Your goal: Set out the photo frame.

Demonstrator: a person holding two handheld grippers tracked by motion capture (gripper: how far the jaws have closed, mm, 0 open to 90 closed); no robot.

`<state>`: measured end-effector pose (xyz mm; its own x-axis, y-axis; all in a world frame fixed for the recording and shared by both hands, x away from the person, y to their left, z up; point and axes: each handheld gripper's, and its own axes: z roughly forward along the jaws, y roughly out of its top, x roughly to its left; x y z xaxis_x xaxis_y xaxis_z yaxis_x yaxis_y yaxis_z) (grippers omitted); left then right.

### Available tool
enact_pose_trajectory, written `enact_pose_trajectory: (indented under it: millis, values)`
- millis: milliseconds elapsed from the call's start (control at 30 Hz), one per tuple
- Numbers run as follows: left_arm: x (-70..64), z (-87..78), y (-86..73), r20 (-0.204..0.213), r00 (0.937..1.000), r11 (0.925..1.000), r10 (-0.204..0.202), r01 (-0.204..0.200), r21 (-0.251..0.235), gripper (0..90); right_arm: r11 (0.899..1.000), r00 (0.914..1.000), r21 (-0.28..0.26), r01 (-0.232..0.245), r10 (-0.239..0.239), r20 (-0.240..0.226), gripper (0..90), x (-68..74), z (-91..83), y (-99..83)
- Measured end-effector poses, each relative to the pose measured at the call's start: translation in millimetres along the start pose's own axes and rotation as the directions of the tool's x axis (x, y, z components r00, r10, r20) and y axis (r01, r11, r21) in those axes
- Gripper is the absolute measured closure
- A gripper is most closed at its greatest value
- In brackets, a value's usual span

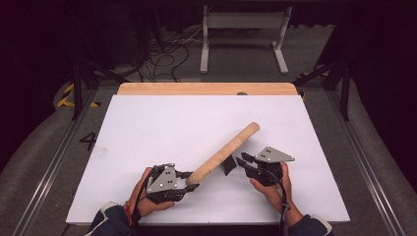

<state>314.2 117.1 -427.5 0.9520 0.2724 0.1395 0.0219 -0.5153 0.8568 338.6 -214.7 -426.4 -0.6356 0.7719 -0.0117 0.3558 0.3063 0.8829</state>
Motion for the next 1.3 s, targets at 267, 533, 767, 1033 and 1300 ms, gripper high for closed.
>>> enact_pose_trajectory:
  millis: [267, 533, 767, 1033, 1300]
  values:
    - [-7.3, 5.3, 4.1, -0.008, 0.9993, 0.9991, 0.036, -0.036, 0.021, 62.7, 0.999, 0.9997, -0.024, -0.026, 0.026, 0.001, 90.0, -15.2, 1.9, 16.7]
    - [-13.6, 8.6, 7.6, -0.003, 0.9989, 0.9985, 0.047, -0.047, 0.03, 62.2, 1.0, 0.9995, 0.003, -0.018, 0.018, -0.026, 90.0, -13.8, 23.4, 19.9]
    - [-21.1, 15.8, 12.4, 0.02, 0.9983, 0.9982, 0.054, -0.055, 0.025, 62.2, 1.0, 0.9994, 0.001, -0.016, 0.016, -0.032, 90.0, -17.0, 35.4, 23.5]
    - [-25.1, 20.2, 16.1, 0.023, 0.998, 0.9978, 0.059, -0.059, 0.03, 61.6, 1.0, 0.9989, 0.007, 0.015, -0.015, -0.045, 90.0, -5.7, 41.2, 27.9]
    - [-24.7, 19.9, 16.7, 0.026, 0.9978, 0.9976, 0.061, -0.061, 0.031, 60.3, 0.999, 0.9974, 0.019, 0.028, -0.026, -0.067, 87.9, -2.3, 34.5, 28.6]
